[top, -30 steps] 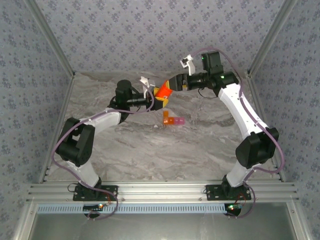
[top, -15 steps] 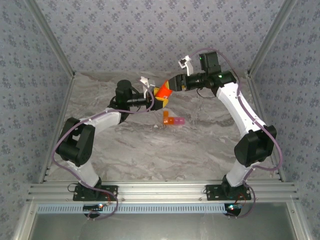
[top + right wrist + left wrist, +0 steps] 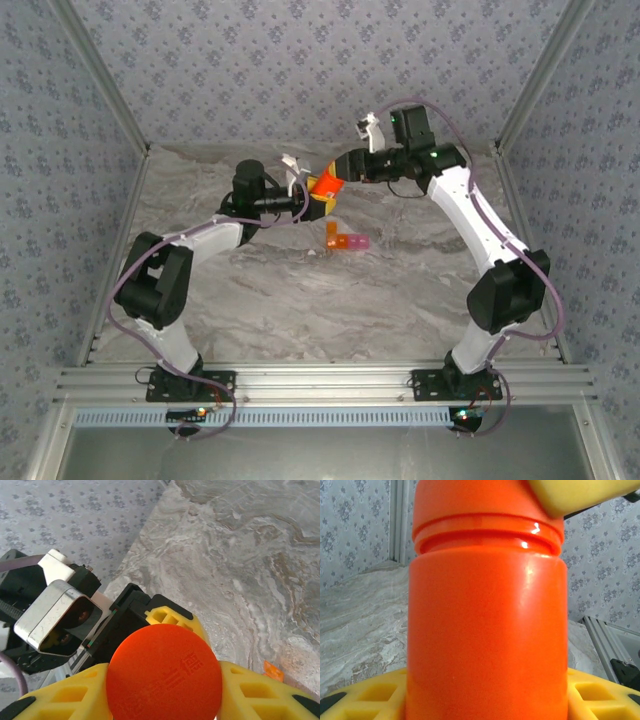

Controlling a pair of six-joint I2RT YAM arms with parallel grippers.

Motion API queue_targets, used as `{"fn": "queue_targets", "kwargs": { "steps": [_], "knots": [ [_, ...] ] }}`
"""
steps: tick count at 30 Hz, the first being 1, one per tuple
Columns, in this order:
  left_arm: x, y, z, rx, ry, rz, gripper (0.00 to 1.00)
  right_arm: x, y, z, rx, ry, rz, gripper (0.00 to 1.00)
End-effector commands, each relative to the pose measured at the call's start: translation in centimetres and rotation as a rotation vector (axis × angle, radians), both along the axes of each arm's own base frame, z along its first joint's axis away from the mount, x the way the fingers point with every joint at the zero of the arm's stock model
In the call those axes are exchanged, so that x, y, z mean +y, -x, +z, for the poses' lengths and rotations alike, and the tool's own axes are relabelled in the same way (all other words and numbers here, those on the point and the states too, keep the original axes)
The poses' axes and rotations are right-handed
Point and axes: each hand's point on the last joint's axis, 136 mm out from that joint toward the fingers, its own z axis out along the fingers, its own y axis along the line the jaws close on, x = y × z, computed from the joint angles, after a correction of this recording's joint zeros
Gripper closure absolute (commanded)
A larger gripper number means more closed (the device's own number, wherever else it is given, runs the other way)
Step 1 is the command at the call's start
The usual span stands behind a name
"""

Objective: Sort the pills into containers

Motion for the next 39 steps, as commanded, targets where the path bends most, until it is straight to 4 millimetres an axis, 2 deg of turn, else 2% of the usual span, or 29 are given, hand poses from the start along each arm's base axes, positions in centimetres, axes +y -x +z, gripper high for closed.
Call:
{"fn": "queue_targets", "kwargs": {
  "steps": [1,9,13,17,24,28,36,39],
  "knots": [
    [-0.8,0.8,2.9,-0.091,0.046,-0.047,1.0,0.6,0.5,-2.4,0.174,0.002,-0.133,0.53],
    [-0.7,0.8,2.7,-0.089,0.041,-0.044,1.0,1.1,0.8,-3.6,0.22,0.007,-0.172,0.52],
    [-0.7,0.8,2.7,-0.09,0.041,-0.045,1.0,1.3,0.8,-3.3,0.206,0.005,-0.163,0.52],
    [-0.7,0.8,2.6,-0.087,0.039,-0.042,1.0,1.1,0.8,-2.1,0.176,0.002,-0.15,0.48],
    [-0.5,0.2,2.3,-0.103,0.027,0.002,1.0,-1.0,0.2,1.8,0.092,-0.017,-0.162,0.29],
    [-0.3,-0.2,2.5,-0.123,0.027,0.035,1.0,-2.8,0.3,3.8,0.043,-0.019,-0.191,0.22],
    [-0.3,-0.1,3.1,-0.144,0.044,0.04,1.0,-5.7,-0.1,5.1,-0.017,-0.042,-0.21,0.17],
    [-0.3,0.2,3.4,-0.167,0.054,0.036,1.0,-6.2,-0.2,5.5,-0.075,-0.053,-0.17,0.17]
  ]
}}
